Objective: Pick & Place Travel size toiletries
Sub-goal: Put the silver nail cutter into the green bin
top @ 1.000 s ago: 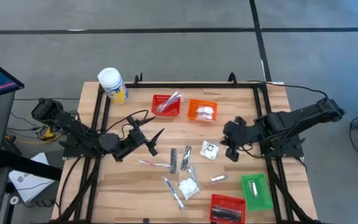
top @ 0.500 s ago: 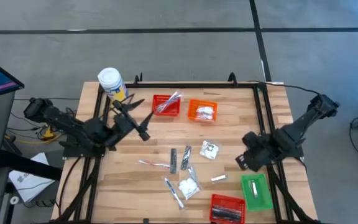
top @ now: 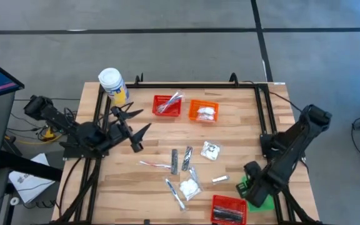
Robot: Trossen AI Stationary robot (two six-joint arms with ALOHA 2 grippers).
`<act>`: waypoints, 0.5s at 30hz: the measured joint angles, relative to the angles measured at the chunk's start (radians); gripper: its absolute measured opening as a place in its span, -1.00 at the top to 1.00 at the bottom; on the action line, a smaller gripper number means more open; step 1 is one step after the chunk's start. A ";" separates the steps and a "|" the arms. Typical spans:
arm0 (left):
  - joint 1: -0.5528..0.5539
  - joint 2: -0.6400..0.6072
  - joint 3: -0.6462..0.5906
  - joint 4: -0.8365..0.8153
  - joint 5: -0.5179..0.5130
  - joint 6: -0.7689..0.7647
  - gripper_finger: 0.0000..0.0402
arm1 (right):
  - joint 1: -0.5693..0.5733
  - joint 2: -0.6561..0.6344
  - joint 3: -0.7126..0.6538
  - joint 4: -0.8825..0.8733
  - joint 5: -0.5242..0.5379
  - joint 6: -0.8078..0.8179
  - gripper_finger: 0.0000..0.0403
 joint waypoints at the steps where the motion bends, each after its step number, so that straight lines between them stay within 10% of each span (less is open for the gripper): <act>1: -0.012 0.001 0.003 0.000 0.008 0.000 -0.29 | 0.000 0.016 0.000 0.001 -0.021 0.000 0.72; 15: -0.151 0.001 0.015 0.015 0.198 -0.001 -0.29 | -0.019 0.093 -0.084 0.011 -0.160 -0.028 0.72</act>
